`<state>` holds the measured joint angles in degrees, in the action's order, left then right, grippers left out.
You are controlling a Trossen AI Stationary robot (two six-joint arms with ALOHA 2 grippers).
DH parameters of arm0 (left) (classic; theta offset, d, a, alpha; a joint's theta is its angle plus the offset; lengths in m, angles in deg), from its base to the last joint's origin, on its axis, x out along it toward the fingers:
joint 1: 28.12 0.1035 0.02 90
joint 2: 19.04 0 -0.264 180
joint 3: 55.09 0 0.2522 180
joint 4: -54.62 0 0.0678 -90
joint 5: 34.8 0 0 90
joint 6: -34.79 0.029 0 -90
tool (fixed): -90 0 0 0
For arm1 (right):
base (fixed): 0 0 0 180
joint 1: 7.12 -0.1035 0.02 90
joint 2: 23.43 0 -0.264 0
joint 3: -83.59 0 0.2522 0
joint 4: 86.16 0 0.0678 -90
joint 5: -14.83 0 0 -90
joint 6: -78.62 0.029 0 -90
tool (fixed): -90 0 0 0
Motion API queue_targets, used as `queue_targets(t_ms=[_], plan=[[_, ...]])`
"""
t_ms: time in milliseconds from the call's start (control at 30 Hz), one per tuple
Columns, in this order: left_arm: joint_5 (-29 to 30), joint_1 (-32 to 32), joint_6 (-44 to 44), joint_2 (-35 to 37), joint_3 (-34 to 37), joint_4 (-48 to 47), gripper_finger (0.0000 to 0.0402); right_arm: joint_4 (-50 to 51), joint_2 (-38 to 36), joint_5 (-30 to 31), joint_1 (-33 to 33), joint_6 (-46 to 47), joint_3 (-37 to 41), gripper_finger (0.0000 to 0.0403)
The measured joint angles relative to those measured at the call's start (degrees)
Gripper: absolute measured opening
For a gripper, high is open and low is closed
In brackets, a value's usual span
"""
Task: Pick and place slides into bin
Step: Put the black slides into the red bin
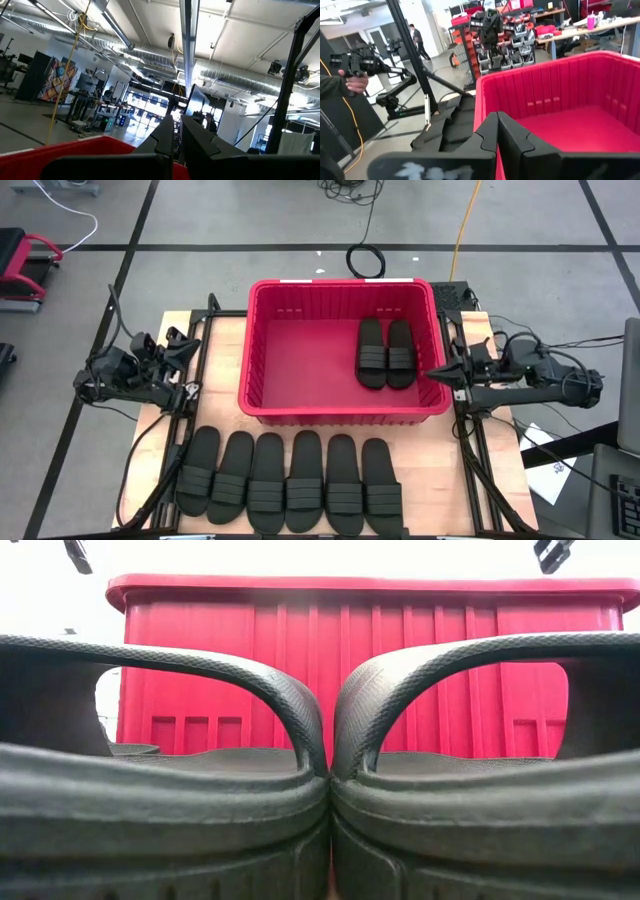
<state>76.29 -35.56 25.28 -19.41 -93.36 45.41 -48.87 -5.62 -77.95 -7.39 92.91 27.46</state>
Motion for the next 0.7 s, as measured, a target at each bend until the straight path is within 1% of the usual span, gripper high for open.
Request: queue_targets(t_ms=[133, 267, 400, 533, 633, 700], plan=[[0.0, 0.0, 0.7, 0.0, 0.0, -0.1, 0.0031, 3.1, -1.6, 3.2, 0.0, 0.9, 0.0, 0.0000], [0.0, 0.0, 0.8, 0.0, 0.0, -1.0, 0.0031, 3.0, -3.2, 5.5, 0.0, 1.1, 0.9, 0.0000], [0.0, 0.0, 0.8, 0.0, 0.0, -3.4, 0.0031, -0.1, -3.6, 4.7, 0.0, 2.5, 2.2, 0.0000], [0.0, 0.0, 0.3, 0.0, 0.0, -5.6, 0.0031, -0.1, -3.1, 4.2, 0.0, 4.1, 2.7, 0.0000], [-0.1, 0.0, 0.1, 0.0, 0.0, -5.8, 0.0031, -0.2, -2.9, 4.6, 0.0, 4.1, 3.1, 0.0000], [-0.1, 0.0, 0.0, 0.0, 0.0, -5.4, 0.0031, -0.2, -2.9, 6.1, 0.0, 3.9, 3.5, 0.0000]])
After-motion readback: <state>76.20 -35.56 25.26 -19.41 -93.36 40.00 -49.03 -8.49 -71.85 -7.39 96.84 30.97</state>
